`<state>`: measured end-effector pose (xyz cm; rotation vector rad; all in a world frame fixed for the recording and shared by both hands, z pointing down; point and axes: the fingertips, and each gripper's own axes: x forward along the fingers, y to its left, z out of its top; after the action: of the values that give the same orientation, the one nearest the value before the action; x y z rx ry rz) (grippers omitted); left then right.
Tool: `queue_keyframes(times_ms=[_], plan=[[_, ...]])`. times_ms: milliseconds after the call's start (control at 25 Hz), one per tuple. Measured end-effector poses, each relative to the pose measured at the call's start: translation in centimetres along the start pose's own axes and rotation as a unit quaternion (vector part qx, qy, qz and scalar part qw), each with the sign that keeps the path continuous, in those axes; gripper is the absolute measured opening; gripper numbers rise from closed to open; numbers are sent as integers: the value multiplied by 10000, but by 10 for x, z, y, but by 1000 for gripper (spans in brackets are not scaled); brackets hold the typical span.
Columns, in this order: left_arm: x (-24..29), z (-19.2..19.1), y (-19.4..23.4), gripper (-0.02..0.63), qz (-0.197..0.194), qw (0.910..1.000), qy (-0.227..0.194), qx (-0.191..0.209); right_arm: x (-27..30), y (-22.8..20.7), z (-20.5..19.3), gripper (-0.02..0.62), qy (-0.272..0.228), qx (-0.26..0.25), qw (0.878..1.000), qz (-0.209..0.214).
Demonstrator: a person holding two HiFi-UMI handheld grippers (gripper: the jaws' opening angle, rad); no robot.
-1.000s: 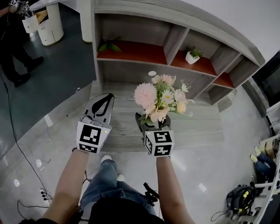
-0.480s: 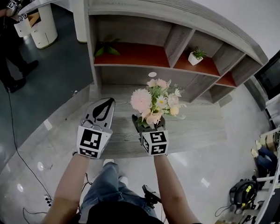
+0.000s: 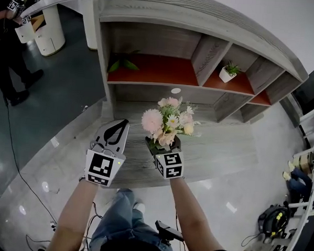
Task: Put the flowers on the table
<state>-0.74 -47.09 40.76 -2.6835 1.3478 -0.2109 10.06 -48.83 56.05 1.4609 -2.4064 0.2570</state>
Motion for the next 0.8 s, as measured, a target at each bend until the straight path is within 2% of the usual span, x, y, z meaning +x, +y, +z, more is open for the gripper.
queue_keyframes(times_ms=[440, 800], plan=[[1, -22, 5, 11, -60, 9997, 165, -148, 18, 2, -11, 376, 7, 133, 9998, 115], [8, -22, 3, 11, -54, 9996, 156, -246, 24, -4, -14, 376, 203, 201, 9994, 204]])
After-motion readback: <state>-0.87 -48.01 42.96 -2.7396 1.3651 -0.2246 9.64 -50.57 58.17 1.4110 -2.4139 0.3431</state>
